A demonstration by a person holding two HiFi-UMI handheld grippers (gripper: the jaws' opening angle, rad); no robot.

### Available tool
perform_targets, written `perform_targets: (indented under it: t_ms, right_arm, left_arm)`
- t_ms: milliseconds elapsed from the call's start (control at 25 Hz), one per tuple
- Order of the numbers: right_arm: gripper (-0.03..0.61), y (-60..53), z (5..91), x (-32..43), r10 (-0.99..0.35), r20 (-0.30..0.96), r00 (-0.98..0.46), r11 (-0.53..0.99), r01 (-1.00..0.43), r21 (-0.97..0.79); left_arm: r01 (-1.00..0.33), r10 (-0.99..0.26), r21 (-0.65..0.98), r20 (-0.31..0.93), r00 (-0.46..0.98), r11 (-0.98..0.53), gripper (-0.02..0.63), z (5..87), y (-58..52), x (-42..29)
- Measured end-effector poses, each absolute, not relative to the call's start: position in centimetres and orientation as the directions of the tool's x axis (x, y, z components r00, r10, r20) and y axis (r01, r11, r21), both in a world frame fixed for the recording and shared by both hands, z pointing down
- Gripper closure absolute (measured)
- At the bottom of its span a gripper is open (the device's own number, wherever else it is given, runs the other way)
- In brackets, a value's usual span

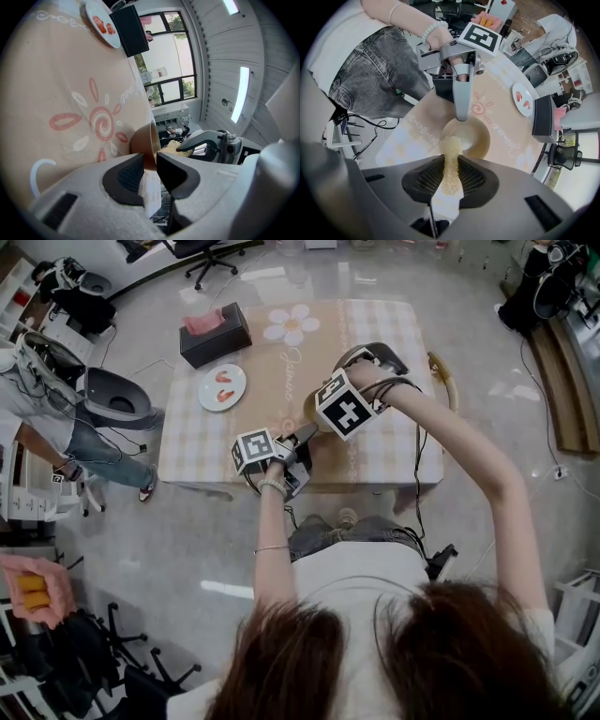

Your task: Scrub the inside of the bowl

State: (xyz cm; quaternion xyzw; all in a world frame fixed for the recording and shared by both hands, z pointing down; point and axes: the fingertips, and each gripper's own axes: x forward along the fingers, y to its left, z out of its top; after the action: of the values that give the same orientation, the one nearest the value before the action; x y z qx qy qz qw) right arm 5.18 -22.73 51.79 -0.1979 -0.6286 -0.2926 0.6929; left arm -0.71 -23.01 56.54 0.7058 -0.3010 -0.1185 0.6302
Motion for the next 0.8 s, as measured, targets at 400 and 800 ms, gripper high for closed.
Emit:
perform_targets:
  t_ms: [400,800]
  right_arm:
    - [0.5,-21.3,51.3,3.8,-0.096,0.995,-0.016,0.797,0.598,0.087]
    - [0.5,-21.0,51.5,2.4,-0.081,0.995,-0.061,0.815,0.571,0.101]
  left_arm:
    - [-0.263,-0.58,0.965,0.208,0.787,-0.011,0.52,56.6,-22.9,-0.7]
    - [-0.244,-0.58,0.97,0.192,0.792,-0.011,0.522,56.6,-22.8,-0.6]
